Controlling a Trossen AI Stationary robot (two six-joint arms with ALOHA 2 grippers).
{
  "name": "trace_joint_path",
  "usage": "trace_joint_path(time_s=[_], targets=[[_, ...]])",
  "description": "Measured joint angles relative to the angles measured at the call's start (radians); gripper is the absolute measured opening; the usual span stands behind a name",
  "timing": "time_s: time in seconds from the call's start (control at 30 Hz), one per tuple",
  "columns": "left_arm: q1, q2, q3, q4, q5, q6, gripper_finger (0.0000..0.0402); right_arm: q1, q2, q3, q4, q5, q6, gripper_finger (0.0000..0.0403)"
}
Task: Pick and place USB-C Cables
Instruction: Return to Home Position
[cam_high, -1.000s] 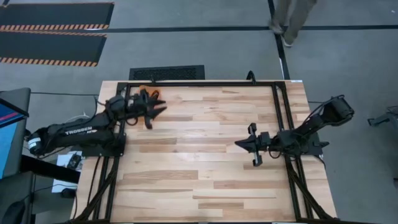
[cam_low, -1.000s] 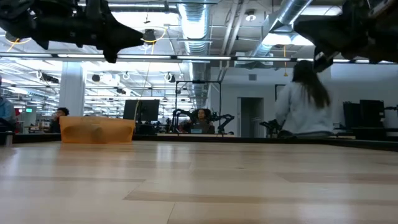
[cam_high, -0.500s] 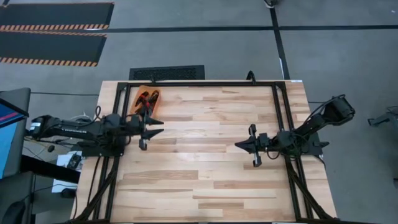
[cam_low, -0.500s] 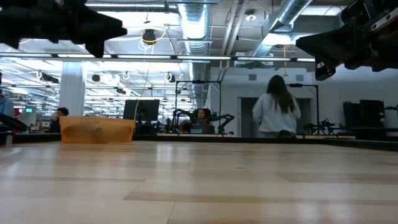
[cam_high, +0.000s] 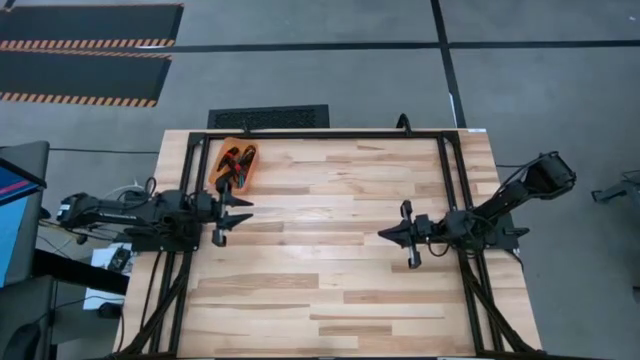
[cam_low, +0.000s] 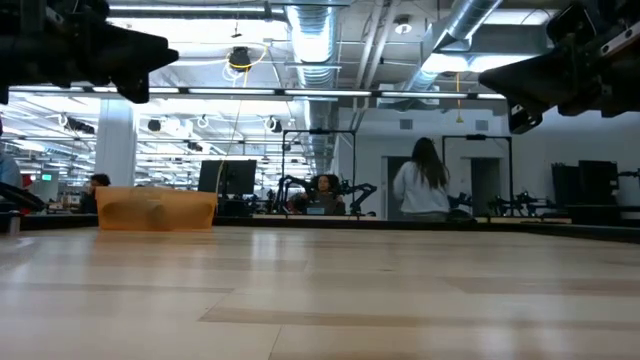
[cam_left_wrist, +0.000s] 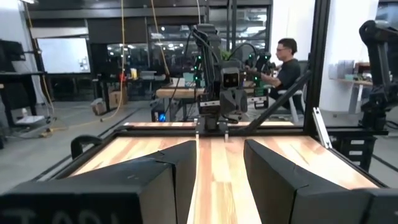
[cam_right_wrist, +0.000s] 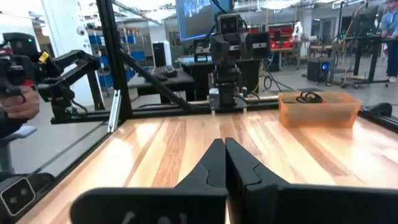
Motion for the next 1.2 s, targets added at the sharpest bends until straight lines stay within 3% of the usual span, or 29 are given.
trace_joint_path(time_s=[0.17,0.37,0.53,0.83,1.07,1.2], targets=[[0.000,-0.066,-0.028,-0.023,0.001,0.011,0.0126,-0.009,0.000,0.000,-0.015,-0.011,-0.005,0.0008],[0.000,-0.105,-0.028,-0.071,0.006,0.034,0.0125,-0.077,0.006,-0.001,-0.017,-0.103,0.028,0.0008],[0.000,-0.106,-0.029,-0.081,0.052,0.035,0.0125,-0.111,0.036,-0.002,-0.013,-0.125,0.075,0.0008],[0.000,-0.106,-0.030,-0.093,0.040,0.073,0.0125,-0.130,0.039,-0.002,-0.011,-0.152,0.069,0.0008],[0.000,-0.107,-0.030,-0.082,0.031,0.079,0.0125,-0.172,-0.061,-0.002,-0.016,-0.200,-0.025,0.0008],[0.000,-0.107,-0.031,-0.087,0.025,0.075,0.0125,-0.200,-0.204,-0.002,-0.139,-0.238,-0.050,0.0008]])
